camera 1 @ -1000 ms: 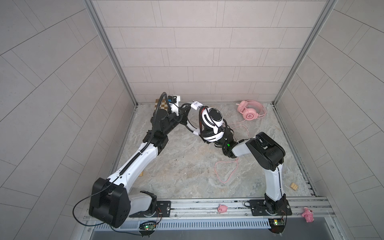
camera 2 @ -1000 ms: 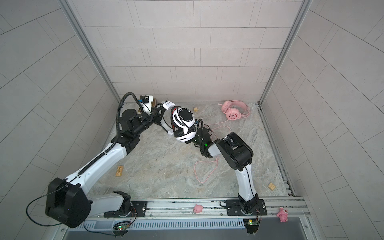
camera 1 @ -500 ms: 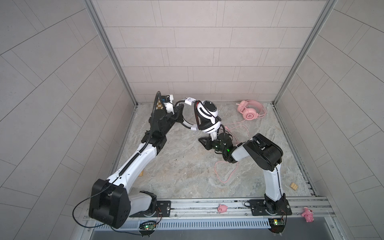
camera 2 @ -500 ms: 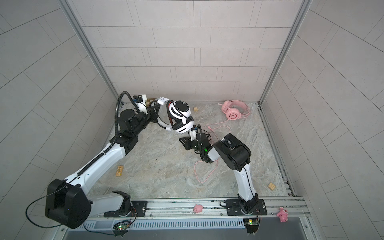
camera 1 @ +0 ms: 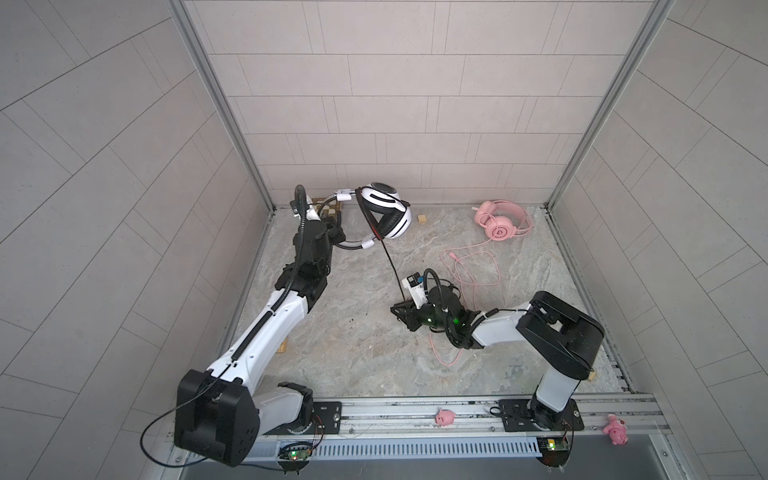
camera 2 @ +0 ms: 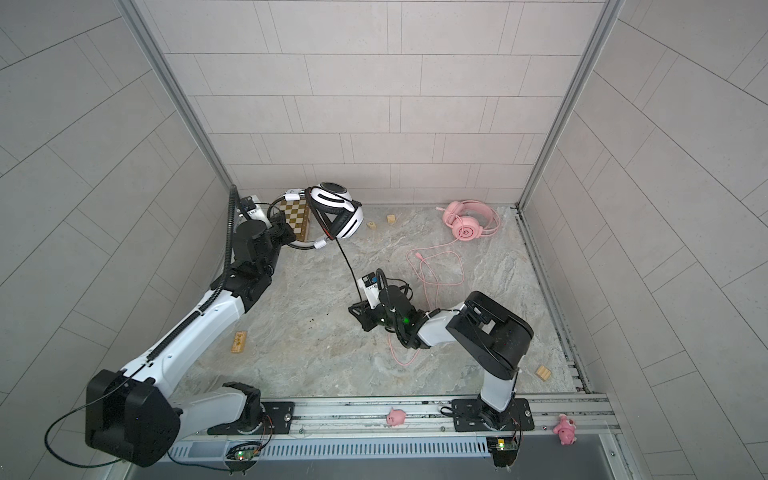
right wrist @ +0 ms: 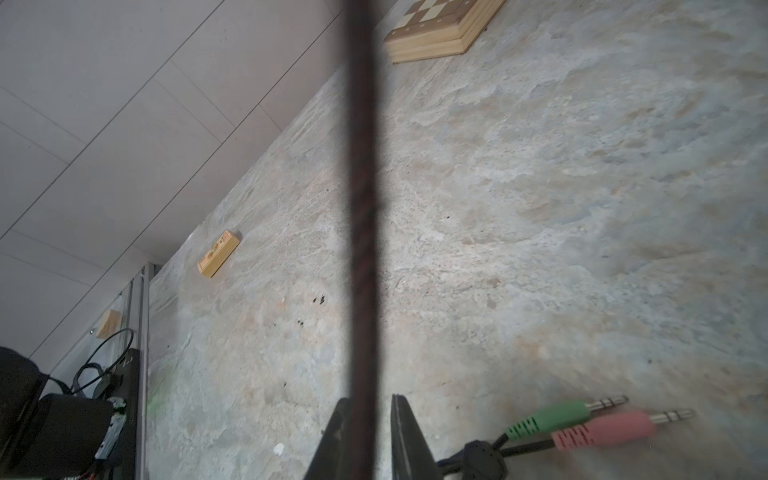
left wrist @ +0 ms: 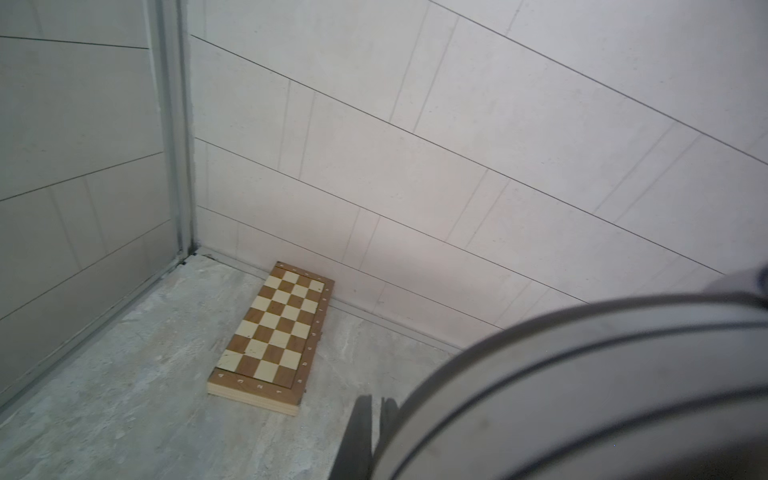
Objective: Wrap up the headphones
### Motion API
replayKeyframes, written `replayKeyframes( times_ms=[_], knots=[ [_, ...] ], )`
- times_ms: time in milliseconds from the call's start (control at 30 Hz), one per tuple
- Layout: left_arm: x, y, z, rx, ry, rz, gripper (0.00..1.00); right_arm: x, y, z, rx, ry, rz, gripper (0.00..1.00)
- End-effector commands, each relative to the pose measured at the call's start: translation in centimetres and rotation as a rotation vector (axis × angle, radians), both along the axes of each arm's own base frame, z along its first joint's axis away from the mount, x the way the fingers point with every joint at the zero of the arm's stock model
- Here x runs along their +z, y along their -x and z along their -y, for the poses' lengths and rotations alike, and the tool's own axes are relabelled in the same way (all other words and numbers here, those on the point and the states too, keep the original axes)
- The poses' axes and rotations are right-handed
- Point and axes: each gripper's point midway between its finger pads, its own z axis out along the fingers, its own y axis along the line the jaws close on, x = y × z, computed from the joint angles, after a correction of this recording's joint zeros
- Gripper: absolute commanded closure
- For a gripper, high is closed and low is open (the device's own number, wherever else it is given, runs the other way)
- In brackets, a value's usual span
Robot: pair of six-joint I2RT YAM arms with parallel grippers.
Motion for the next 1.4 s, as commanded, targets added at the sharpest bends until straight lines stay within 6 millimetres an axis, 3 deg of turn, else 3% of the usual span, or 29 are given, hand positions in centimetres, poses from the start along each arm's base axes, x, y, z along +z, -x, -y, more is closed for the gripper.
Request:
replayKeyframes(
  times_ms=[0, 167, 267, 333, 567, 733, 933, 1067, 1233, 1367],
  knots=[
    [4.0, 0.9, -2.3, 0.118, 0.05, 0.104, 1.0, 0.1, 1.6, 0.8, 0.014, 0.125, 0.045, 0.82],
    [3.0, 1.2, -3.9, 0.209, -0.035, 0.039, 1.0, 4.4, 2.9, 1.6, 0.022, 0.132, 0.138, 0.82],
    [2.7, 0.9, -3.8, 0.205, -0.048, 0.028, 1.0, 7.4, 3.0, 2.3, 0.004, 0.12, 0.19, 0.82],
    [2.4, 0.6, -3.4, 0.187, -0.041, 0.023, 1.0, 7.8, 2.7, 2.5, -0.008, 0.136, 0.2, 0.81],
    [2.3, 0.3, -2.7, 0.148, -0.03, 0.029, 1.0, 3.2, 1.1, 1.1, -0.008, 0.198, 0.114, 0.6],
    [2.9, 0.5, -2.2, 0.115, -0.023, 0.054, 1.0, 0.7, -1.9, 0.1, -0.054, 0.189, 0.04, 0.49],
    [3.4, 0.7, -2.1, 0.105, -0.023, 0.065, 1.0, -1.4, -3.9, -3.3, -0.003, 0.169, -0.046, 0.48],
    [3.5, 0.7, -1.9, 0.091, -0.016, 0.07, 1.0, -3.0, -4.9, -4.6, 0.009, 0.198, -0.073, 0.47],
    [3.7, 0.9, -2.1, 0.098, -0.014, 0.075, 1.0, -4.8, -5.1, -5.3, 0.019, 0.207, -0.113, 0.51],
    [3.7, 0.9, -2.2, 0.107, -0.016, 0.073, 1.0, -6.0, -4.5, -4.4, -0.002, 0.268, -0.085, 0.55]
  ],
)
